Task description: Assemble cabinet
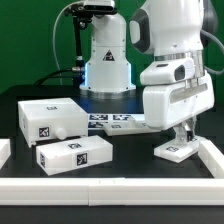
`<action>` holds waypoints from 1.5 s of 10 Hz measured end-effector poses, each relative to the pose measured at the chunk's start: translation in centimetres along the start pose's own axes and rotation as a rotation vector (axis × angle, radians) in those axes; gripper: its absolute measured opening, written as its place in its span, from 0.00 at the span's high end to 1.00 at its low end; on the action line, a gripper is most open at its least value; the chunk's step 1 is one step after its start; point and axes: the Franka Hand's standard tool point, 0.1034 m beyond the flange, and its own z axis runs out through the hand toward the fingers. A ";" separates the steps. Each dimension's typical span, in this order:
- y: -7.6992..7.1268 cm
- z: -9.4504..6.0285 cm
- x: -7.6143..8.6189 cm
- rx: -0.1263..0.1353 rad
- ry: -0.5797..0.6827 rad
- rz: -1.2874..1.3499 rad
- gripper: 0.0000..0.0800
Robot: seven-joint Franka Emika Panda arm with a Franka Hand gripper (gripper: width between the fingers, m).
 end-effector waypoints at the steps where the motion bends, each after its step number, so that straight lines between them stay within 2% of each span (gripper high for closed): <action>1: -0.7 -1.0 -0.8 0.003 -0.017 -0.007 0.92; 3: -3.2 -2.4 -2.3 0.002 -0.025 -0.094 0.92; 4: -3.7 -2.6 -2.3 -0.017 0.006 -0.206 0.92; 5: -3.3 -2.2 -2.6 -0.016 0.007 -0.201 0.92; 8: -3.5 -2.2 -2.5 -0.012 0.003 -0.210 0.92; 9: -5.2 -2.2 -2.1 -0.013 0.013 -0.408 0.92; 10: -6.5 -2.3 -2.0 -0.020 0.036 -0.486 0.92; 11: -6.9 -2.1 -2.5 -0.017 0.040 -0.488 0.92; 13: -6.6 -2.1 -2.5 -0.016 0.035 -0.485 0.92; 15: -7.9 -1.9 -2.3 -0.023 0.061 -0.623 0.92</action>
Offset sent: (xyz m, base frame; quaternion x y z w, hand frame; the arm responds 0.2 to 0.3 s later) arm -0.0435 0.0253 0.0235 -0.0651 0.0712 -0.2968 0.9501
